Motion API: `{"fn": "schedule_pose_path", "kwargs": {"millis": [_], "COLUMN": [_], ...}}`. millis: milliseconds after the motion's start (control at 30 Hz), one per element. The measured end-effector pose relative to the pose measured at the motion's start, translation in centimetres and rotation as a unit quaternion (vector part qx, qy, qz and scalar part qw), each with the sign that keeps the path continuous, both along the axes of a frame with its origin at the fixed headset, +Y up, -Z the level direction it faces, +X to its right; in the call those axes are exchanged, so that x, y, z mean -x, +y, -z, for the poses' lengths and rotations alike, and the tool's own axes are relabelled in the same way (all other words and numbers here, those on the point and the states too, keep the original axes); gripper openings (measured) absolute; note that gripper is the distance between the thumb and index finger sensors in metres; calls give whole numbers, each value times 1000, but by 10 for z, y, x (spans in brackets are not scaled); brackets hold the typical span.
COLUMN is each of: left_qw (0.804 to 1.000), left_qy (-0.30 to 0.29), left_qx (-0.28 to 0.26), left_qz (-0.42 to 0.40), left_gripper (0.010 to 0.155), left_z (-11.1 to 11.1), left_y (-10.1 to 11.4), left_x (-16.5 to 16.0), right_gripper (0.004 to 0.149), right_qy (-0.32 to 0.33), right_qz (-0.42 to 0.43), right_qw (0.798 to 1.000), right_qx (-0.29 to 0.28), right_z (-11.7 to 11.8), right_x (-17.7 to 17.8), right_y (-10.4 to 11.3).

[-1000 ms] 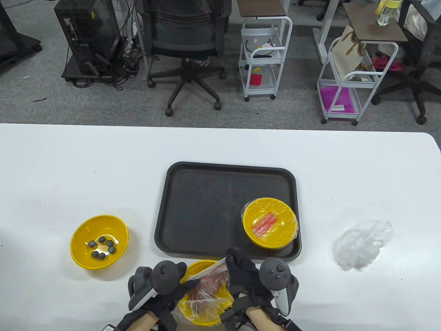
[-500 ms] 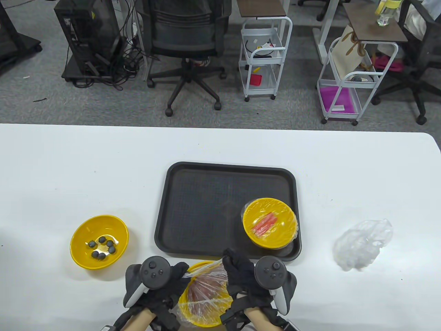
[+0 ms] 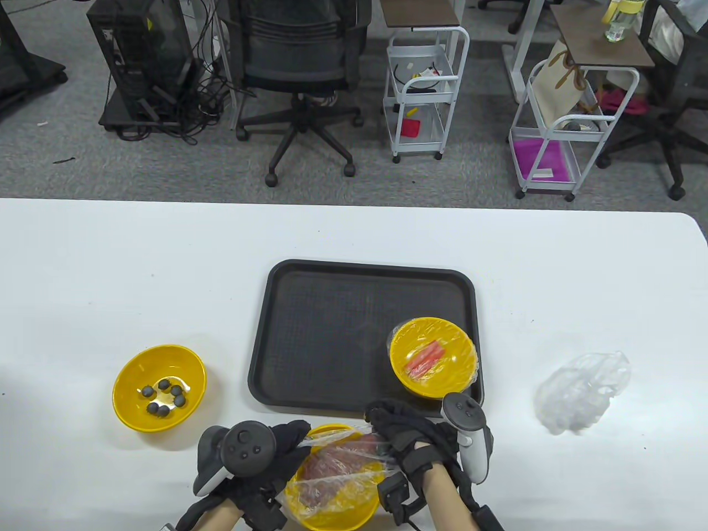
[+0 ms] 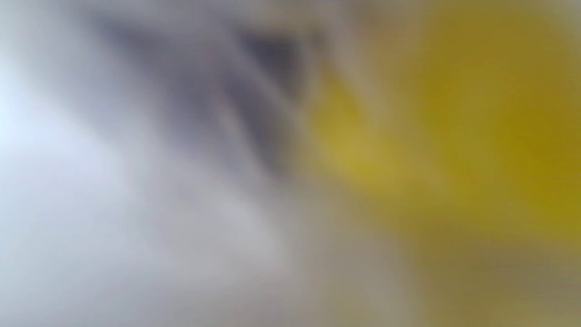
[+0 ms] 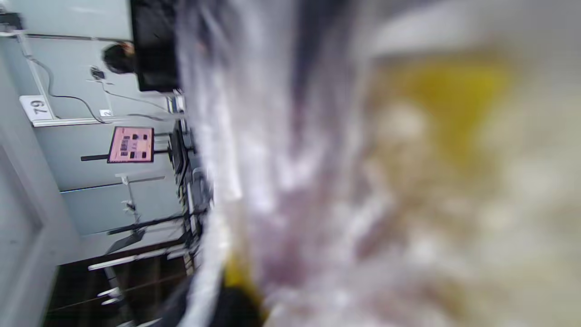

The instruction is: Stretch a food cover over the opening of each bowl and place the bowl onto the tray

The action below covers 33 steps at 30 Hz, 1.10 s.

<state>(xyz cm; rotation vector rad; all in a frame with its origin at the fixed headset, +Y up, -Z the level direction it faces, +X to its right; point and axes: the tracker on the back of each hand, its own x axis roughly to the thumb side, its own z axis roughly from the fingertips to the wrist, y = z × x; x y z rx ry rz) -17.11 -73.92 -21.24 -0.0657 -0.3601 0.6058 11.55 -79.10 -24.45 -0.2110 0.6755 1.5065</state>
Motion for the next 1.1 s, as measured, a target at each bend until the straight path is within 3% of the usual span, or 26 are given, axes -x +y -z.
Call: {"fn": "schedule_pose_path", "kwargs": {"millis": [100, 233, 267, 567, 733, 933, 1000, 1100], "left_qw": [1000, 997, 997, 995, 992, 992, 991, 978], "left_qy": [-7, 1, 4, 24, 18, 24, 32, 20], "left_qx": [6, 15, 13, 33, 47, 45, 47, 76], "left_qz": [-25, -74, -77, -92, -113, -119, -122, -192], "left_gripper": [47, 47, 47, 47, 47, 47, 47, 47], "left_z": [2, 3, 3, 4, 6, 6, 7, 10], "left_y": [1, 4, 5, 4, 4, 5, 5, 1], "left_x": [3, 8, 10, 18, 20, 24, 26, 34], "right_gripper": [41, 41, 41, 49, 56, 61, 65, 58], "right_qy": [-10, -12, -12, 19, 47, 48, 45, 20], "right_qz": [23, -53, -56, 57, 156, 212, 206, 176], "right_qw": [1000, 988, 987, 993, 986, 976, 977, 978], "right_qx": [-8, -144, -148, -104, -39, -9, -26, -112], "right_z": [1, 4, 3, 4, 3, -1, -1, 2], "right_x": [-3, -3, -2, 5, 3, 5, 5, 2], "right_y": [3, 27, 29, 16, 14, 13, 15, 23]}}
